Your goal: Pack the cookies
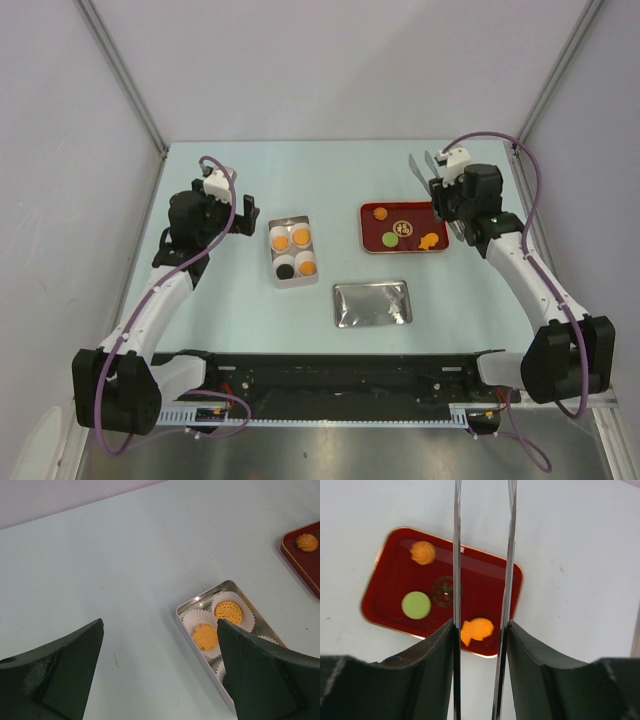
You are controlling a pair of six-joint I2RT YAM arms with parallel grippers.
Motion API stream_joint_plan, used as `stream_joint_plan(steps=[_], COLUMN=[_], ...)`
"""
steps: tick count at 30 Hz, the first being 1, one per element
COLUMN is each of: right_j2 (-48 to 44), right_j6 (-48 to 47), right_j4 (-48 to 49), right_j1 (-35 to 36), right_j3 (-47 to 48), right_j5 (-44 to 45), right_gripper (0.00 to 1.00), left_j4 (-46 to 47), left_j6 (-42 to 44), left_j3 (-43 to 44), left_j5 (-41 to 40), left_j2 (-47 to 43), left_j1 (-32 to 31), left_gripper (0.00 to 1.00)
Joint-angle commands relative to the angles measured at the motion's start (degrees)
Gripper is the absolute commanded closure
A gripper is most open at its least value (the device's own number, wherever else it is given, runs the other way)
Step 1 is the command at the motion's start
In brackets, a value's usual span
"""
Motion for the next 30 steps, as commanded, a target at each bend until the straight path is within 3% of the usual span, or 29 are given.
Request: stream_joint_plan(steps=[1, 14, 30], right_j2=[-3.8, -2.8, 7.1], right_j6=[2.0, -1.6, -3.8], right_j4=[5.9, 9.2, 17.4], right_j1=[-5.1, -20.2, -27.9], right_j3=[-3.3, -12.4, -18.2], right_j5=[3.1, 2.3, -4.7], right_gripper=[0.53, 0.53, 0.52], left_j4=[1.6, 1.7, 1.8], left_j6=[0.4, 0.4, 0.5], left_j3=[1.1, 0.9, 0.8], left_j5=[-0.1, 0.5, 0.4], left_j2=[-0.8, -1.0, -0.7], left_j1=[-0.3, -0.3, -0.3], left_gripper=[0.00, 0.00, 0.00])
